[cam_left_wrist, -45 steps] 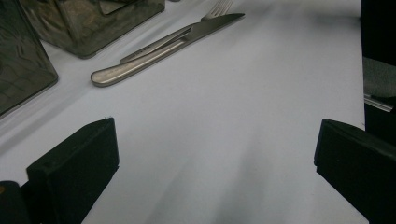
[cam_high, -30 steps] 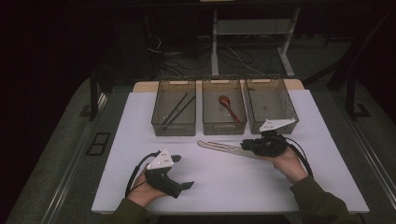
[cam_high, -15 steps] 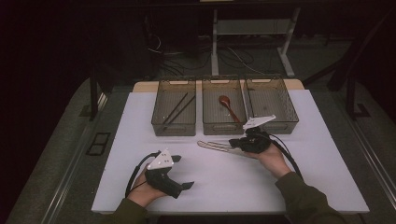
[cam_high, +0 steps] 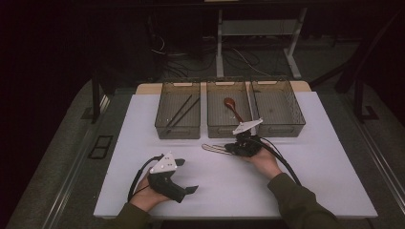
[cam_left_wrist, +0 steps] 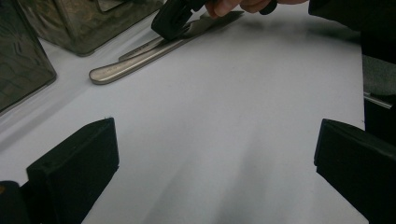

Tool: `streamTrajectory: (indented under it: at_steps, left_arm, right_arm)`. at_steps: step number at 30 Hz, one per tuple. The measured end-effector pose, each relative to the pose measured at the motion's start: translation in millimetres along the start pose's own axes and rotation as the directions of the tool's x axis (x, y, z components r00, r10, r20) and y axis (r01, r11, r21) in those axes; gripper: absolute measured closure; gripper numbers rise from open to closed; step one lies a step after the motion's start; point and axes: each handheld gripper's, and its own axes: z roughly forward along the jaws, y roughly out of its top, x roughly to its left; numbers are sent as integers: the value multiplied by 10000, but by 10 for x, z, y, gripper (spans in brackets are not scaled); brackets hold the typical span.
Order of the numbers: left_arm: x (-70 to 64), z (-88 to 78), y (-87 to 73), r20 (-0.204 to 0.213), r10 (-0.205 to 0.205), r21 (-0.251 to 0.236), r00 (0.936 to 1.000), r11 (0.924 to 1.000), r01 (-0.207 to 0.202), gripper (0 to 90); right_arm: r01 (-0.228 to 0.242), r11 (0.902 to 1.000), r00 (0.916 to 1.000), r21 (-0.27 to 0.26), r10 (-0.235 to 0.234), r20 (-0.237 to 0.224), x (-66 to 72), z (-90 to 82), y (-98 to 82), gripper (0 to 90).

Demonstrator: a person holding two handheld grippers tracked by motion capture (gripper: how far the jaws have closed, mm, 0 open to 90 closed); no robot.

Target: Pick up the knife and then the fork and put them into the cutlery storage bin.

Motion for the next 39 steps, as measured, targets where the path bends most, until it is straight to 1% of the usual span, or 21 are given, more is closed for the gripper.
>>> streamTrajectory:
  at_steps: [2,7,9,10,12,21,26,28,29,32,34,35,36,37,38,39]
  left_arm:
    - [-2,3,2,15,3,16,10000,10000,-3,0]
    - [-4,8,0,31,-6,59,10000,10000,5,0]
    - [-3,7,-1,26,-10,27,10000,10000,10,0]
    - [-1,5,-1,26,-9,33,10000,10000,9,0]
    - [-2,6,-1,31,-14,31,10000,10000,14,0]
    - [-5,8,1,52,-3,61,10000,10000,3,0]
    - [-6,9,2,63,0,73,10000,10000,0,0]
    - [-6,5,2,66,10,58,10000,10000,-10,0]
    - [-4,3,3,69,27,56,10000,10000,-28,0]
    - [-1,7,-4,83,-11,31,10000,10000,10,0]
    - [-4,6,-2,91,2,37,10000,10000,-2,0]
    - [-5,6,-1,92,1,32,10000,10000,-1,0]
    - [-6,7,3,99,1,61,10000,10000,-1,0]
    - [-8,12,2,88,-4,45,10000,10000,4,0]
    - [-10,14,3,95,6,59,10000,10000,-6,0]
    - [-13,14,4,100,28,56,9999,10000,-28,0]
  right_arm:
    - [-27,10000,10000,7,27,19,-6,0,-2,900]
    - [145,9998,9998,142,-148,147,-23,-6,-11,900]
    - [81,9998,9999,191,-83,104,-20,-5,-13,900]
    - [181,9997,9998,190,-183,112,-18,-3,-12,900]
    - [230,9995,9997,230,-232,100,-11,-5,-10,900]
    - [649,9972,9974,373,-637,-338,23,-10,-13,900]
    - [806,9961,9965,358,-797,-251,41,-1,-10,900]
    - [670,9973,9970,316,-656,-416,41,-15,-4,900]
    - [696,9972,9965,271,-682,-481,43,-28,4,900]
    - [766,9966,9958,317,-749,-518,52,-91,33,829]
    - [846,9947,9949,582,-811,-607,46,-124,50,770]
    - [878,9921,9941,895,-815,-722,47,-135,62,740]
    - [961,9893,9931,1095,-880,-771,51,-139,69,729]
    - [1237,9822,9909,1415,-1146,-709,50,-147,84,722]
    - [1419,9762,9886,1640,-1314,-731,45,-147,99,712]
    - [1507,9724,9873,1783,-1390,-765,53,-147,116,711]
